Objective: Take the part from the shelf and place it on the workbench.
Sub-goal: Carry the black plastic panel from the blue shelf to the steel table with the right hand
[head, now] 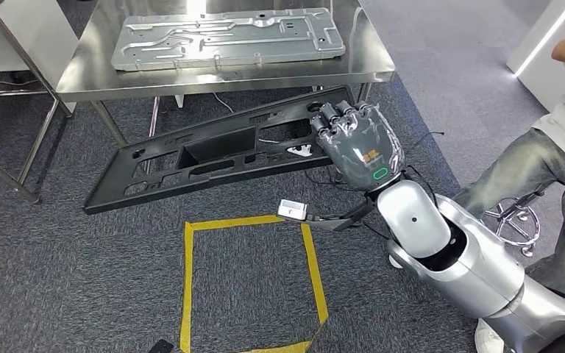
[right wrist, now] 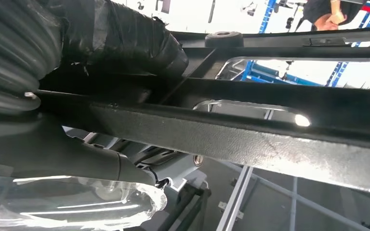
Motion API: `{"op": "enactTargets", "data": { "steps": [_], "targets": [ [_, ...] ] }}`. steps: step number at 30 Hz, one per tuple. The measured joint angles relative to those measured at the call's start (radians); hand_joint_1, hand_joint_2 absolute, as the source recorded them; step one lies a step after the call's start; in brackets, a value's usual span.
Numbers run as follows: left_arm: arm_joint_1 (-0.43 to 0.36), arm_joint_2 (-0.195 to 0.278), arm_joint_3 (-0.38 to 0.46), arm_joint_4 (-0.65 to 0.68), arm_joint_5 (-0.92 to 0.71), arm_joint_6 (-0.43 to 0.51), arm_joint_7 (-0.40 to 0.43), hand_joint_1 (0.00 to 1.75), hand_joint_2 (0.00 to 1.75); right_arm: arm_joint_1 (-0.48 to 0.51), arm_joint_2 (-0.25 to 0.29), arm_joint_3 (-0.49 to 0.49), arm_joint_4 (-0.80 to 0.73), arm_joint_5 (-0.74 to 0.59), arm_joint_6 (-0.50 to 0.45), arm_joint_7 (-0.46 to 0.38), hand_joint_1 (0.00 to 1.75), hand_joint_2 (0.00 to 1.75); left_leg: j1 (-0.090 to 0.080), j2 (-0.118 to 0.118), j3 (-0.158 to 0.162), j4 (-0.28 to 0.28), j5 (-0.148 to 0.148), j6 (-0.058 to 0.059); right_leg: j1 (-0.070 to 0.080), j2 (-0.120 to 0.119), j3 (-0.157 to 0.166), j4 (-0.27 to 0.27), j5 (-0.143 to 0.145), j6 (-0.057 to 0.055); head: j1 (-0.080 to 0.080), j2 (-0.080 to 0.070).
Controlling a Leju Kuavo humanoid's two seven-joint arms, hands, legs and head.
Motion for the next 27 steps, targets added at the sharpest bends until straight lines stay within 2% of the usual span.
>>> {"op": "enactTargets", "data": {
  "steps": [2,4,6,7,9,10,11,12,13,14,16,17,18,21,22,23,25,26,27],
  "targets": [
    [0.001,0.001,0.000,0.000,0.000,-0.007,0.002,0.00,1.75,-0.001,0.000,0.000,0.000,0.002,0.000,0.000,1.75,1.75,0.001,-0.003,-0.005,-0.002,0.002,-0.009,0.005,0.003,0.007,-0.021,-0.003,-0.003,0.000,0.000],
    [0.002,0.002,0.000,0.000,0.000,-0.012,0.003,0.00,1.75,-0.001,0.000,0.000,0.000,0.006,0.001,-0.001,1.75,1.75,0.000,-0.002,-0.005,-0.003,0.000,-0.019,0.001,0.000,0.011,-0.028,-0.001,-0.008,0.000,0.000],
    [0.002,0.004,-0.001,0.000,-0.001,-0.015,0.003,0.00,1.75,-0.001,0.000,0.000,0.000,0.010,0.002,-0.001,1.75,1.75,0.000,0.007,-0.022,0.035,-0.024,-0.029,-0.007,-0.004,0.021,-0.038,0.001,-0.016,-0.002,0.000],
    [0.001,0.005,-0.002,0.000,-0.001,-0.016,0.003,0.00,1.75,-0.001,0.000,0.000,0.000,0.011,0.003,-0.002,1.75,1.75,0.002,0.013,-0.047,0.085,-0.049,-0.033,-0.008,-0.007,0.026,-0.041,0.001,-0.020,-0.003,0.000],
    [-0.001,0.006,-0.003,0.000,-0.002,-0.017,0.004,0.00,1.75,-0.001,0.000,0.000,0.000,0.013,0.006,-0.001,1.75,1.75,0.006,0.018,-0.118,0.220,-0.107,-0.041,-0.009,-0.009,0.031,-0.042,-0.003,-0.024,-0.004,0.000],
    [-0.001,0.006,-0.004,0.000,-0.003,-0.017,0.005,0.00,1.75,0.000,0.000,0.000,0.000,0.014,0.008,0.000,1.75,1.75,0.008,0.019,-0.152,0.281,-0.125,-0.044,-0.009,-0.010,0.033,-0.042,-0.005,-0.025,-0.004,0.000],
    [0.001,0.006,-0.005,0.000,-0.005,-0.017,0.006,0.00,1.75,0.001,0.000,0.000,0.000,0.014,0.012,0.001,1.75,1.75,0.009,0.020,-0.169,0.307,-0.125,-0.046,-0.009,-0.010,0.035,-0.041,-0.008,-0.024,-0.004,0.000],
    [0.002,0.007,-0.005,0.000,-0.006,-0.017,0.007,0.00,1.75,0.002,0.000,0.000,0.000,0.015,0.014,0.001,1.75,1.75,0.010,0.022,-0.168,0.298,-0.107,-0.047,-0.009,-0.010,0.038,-0.041,-0.011,-0.023,-0.004,0.000],
    [0.002,0.008,-0.005,0.000,-0.007,-0.016,0.008,0.00,1.75,0.003,0.000,0.000,0.000,0.016,0.016,0.002,1.75,1.75,0.010,0.023,-0.148,0.251,-0.072,-0.046,-0.009,-0.010,0.043,-0.040,-0.015,-0.020,-0.004,0.000],
    [0.002,0.008,-0.005,0.000,-0.007,-0.016,0.008,0.00,1.75,0.003,0.000,0.000,0.000,0.016,0.017,0.002,1.75,1.75,0.011,0.026,-0.112,0.179,-0.030,-0.045,-0.010,-0.010,0.048,-0.038,-0.020,-0.017,-0.004,0.000],
    [0.001,0.009,-0.006,0.000,-0.009,-0.016,0.009,0.00,1.75,0.003,0.000,0.000,0.000,0.017,0.018,0.002,1.75,1.75,0.009,0.031,-0.047,0.050,0.016,-0.040,-0.006,-0.010,0.052,-0.033,-0.030,-0.008,-0.004,0.000],
    [0.000,0.009,-0.007,0.000,-0.009,-0.016,0.009,0.00,1.75,0.003,0.000,0.000,0.000,0.018,0.018,0.003,1.75,1.75,0.007,0.032,-0.030,0.017,0.021,-0.035,-0.003,-0.010,0.052,-0.031,-0.034,-0.004,-0.003,0.000],
    [0.000,0.009,-0.007,0.000,-0.010,-0.016,0.010,0.00,1.75,0.002,0.000,0.000,0.000,0.018,0.018,0.003,1.75,1.75,0.006,0.032,-0.026,0.007,0.014,-0.030,-0.001,-0.010,0.051,-0.031,-0.036,0.000,-0.003,0.000],
    [0.001,0.008,-0.008,0.000,-0.011,-0.017,0.015,0.00,1.75,0.003,0.000,0.000,-0.001,0.018,0.021,0.005,1.75,1.75,0.006,0.028,-0.019,0.002,0.008,-0.012,-0.004,-0.010,0.052,-0.024,-0.050,0.014,-0.001,0.000],
    [0.001,0.008,-0.008,0.000,-0.011,-0.017,0.017,0.00,1.75,0.002,0.000,0.000,-0.001,0.019,0.024,0.007,1.75,1.75,0.007,0.027,-0.014,0.000,0.005,-0.005,-0.005,-0.010,0.042,0.000,-0.065,0.019,0.001,0.000],
    [0.000,0.008,-0.009,0.000,-0.011,-0.017,0.018,0.00,1.75,0.003,0.000,-0.001,-0.001,0.020,0.028,0.009,1.75,1.75,0.007,0.027,-0.009,-0.001,0.002,0.001,-0.007,-0.010,0.018,0.050,-0.088,0.023,0.002,0.000],
    [-0.001,0.009,-0.009,0.000,-0.010,-0.018,0.021,0.00,1.75,0.005,0.000,-0.001,-0.001,0.023,0.036,0.013,1.75,1.75,0.006,0.025,-0.001,-0.001,-0.005,0.009,-0.007,-0.009,-0.062,0.198,-0.145,0.027,0.003,0.000],
    [-0.001,0.009,-0.009,0.000,-0.010,-0.019,0.022,0.00,1.75,0.007,0.000,-0.001,-0.001,0.024,0.038,0.015,1.75,1.75,0.005,0.024,0.004,0.000,-0.009,0.011,-0.007,-0.009,-0.103,0.261,-0.158,0.028,0.003,0.000],
    [0.000,0.009,-0.009,0.000,-0.010,-0.019,0.023,0.00,1.75,0.009,0.000,-0.001,0.000,0.025,0.038,0.016,1.75,1.75,0.004,0.022,0.009,0.000,-0.014,0.012,-0.007,-0.009,-0.128,0.289,-0.151,0.027,0.003,0.000]
  ]
}}
